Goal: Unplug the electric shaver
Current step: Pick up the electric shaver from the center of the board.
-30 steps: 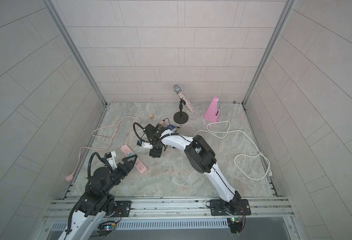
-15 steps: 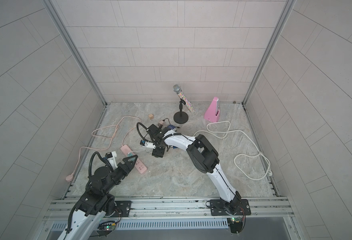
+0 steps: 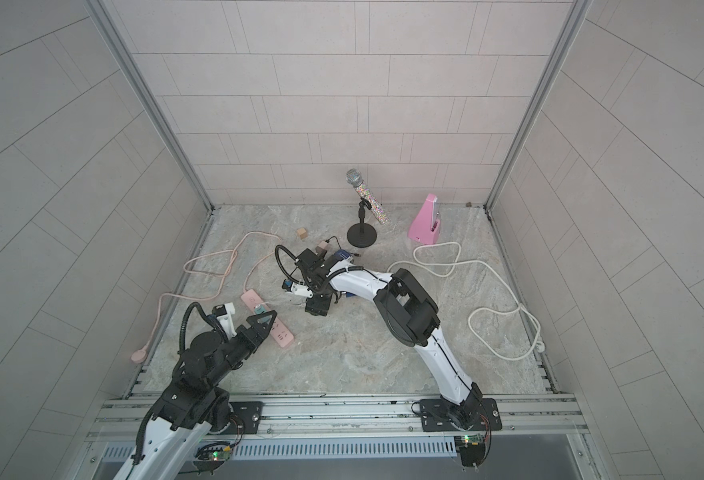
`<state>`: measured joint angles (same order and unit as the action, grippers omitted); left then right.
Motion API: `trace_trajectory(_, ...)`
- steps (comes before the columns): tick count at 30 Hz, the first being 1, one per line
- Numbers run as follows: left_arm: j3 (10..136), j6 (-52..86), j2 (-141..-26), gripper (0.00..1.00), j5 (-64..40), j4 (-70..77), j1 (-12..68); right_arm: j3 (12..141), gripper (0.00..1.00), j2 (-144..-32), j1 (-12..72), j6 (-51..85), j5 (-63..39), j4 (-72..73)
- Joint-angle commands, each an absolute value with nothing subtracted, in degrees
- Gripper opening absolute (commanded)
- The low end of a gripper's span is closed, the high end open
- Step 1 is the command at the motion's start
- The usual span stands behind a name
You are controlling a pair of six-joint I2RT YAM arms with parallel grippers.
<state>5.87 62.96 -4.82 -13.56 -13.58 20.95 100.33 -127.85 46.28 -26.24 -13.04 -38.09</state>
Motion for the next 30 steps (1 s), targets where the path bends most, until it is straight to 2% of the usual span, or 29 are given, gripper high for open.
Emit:
trace_trajectory(1, 4.66, 62.49, -5.07, 0.83, -13.72, -13.98, 20.57, 99.79, 0.7, -125.43, 45.71, -25.75, -12.05, -38.43)
trace_trajectory(5, 4.28, 62.35, -5.97, 0.83, -13.51, -13.25, 20.57, 99.93, 0.56, -124.59, 45.44, -24.68, -12.3, -38.51)
trace_trajectory(12, 5.19, 62.04, -10.56, 0.83, -13.73, -8.28, 20.57, 94.44, 0.48, -118.44, 45.48, -21.73, -14.62, -32.7)
trace_trajectory(21, 5.74, 62.2, -18.39, 0.83, -15.27, -0.06, 20.65, 84.31, 0.47, -107.76, 49.04, -17.61, -16.73, -22.62)
trace_trajectory(30, 6.85, 62.64, -19.27, 0.83, -17.29, 2.31, 20.75, 85.59, 0.47, -109.42, 52.99, -15.11, -14.94, -24.22)
